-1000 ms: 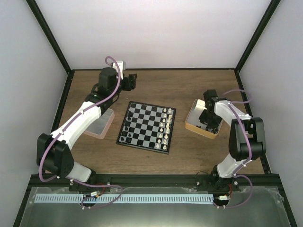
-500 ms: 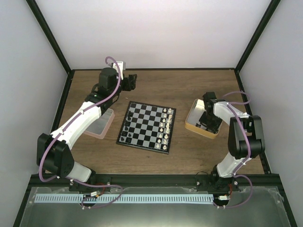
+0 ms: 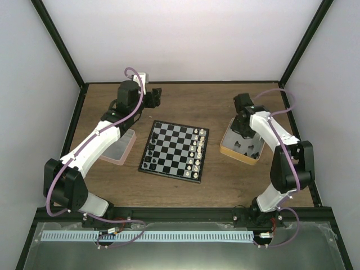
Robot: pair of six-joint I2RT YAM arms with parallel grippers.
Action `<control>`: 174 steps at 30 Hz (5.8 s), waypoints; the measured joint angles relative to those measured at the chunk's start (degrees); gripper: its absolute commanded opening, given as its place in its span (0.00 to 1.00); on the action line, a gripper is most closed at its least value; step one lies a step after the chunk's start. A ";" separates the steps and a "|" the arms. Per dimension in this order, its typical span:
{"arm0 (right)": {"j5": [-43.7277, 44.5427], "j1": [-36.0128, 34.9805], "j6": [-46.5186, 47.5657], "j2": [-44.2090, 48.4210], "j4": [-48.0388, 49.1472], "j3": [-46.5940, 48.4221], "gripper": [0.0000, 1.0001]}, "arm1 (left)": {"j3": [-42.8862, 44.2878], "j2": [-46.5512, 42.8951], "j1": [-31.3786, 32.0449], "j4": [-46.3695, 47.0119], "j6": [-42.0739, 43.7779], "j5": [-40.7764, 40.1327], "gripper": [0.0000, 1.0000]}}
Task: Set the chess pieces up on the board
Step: Pick up the chess piece from the storage box, then place the chess piece on the chessboard, then pick up the chess piece from the storage box, then place the chess piece on the chessboard.
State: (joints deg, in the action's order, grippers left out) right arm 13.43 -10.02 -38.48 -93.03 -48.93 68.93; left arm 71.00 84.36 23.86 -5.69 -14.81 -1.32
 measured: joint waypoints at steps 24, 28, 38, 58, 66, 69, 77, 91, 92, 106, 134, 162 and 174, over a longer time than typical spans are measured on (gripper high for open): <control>-20.22 -34.67 24.72 -25.05 8.09 24.17 0.06 | -8.20 -10.45 -7.50 -5.92 -7.78 -13.03 0.73; -23.58 -37.38 28.28 -25.20 7.13 24.17 0.07 | -10.58 -13.20 -8.96 -6.47 -8.87 -13.88 0.73; -28.92 -39.26 32.74 -28.28 5.55 26.88 0.08 | -12.76 -14.93 -10.01 -7.04 -9.64 -13.57 0.73; -29.40 -40.85 33.86 -32.09 4.42 29.83 0.33 | -13.64 -16.09 -10.38 -7.10 -9.73 -12.48 0.73; -28.02 -40.85 33.38 -31.82 6.01 29.66 0.37 | -13.66 -16.09 -10.49 -7.08 -10.10 -11.85 0.73; -26.84 -40.72 32.39 -29.73 8.90 27.17 0.38 | -13.66 -16.09 -10.49 -7.06 -10.21 -11.63 0.73; -22.10 -36.74 25.05 -15.32 16.13 16.79 0.39 | -13.66 -16.06 -10.75 -6.71 -10.54 -10.38 0.73; -0.76 -10.12 -1.18 6.05 8.00 -3.52 0.47 | -13.66 -13.11 -10.75 -3.37 -11.23 -4.50 0.73; -0.85 -8.92 -2.19 5.81 7.13 -5.14 0.47 | -13.66 -12.92 -10.75 -3.37 -11.34 -4.33 0.73; -4.24 -3.15 3.34 -2.89 8.94 -10.73 0.33 | -13.55 -12.17 -10.75 -2.95 -11.85 -3.32 0.73; 0.50 -1.99 7.80 -9.03 14.34 -7.34 0.34 | -12.17 -9.62 -10.75 -2.84 -11.82 -3.28 0.73; -2.64 -1.95 2.99 -3.65 12.87 -7.19 0.13 | -12.07 -9.09 -10.75 -1.62 -11.19 2.51 0.74; -40.63 -5.57 17.11 11.52 32.94 -6.64 0.13 | -2.21 1.99 -10.80 1.53 -12.79 33.24 0.72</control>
State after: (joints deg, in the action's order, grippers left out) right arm -27.20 -15.59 -21.37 -81.52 -15.99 62.28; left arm 68.79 86.35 13.06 -4.16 -27.59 31.92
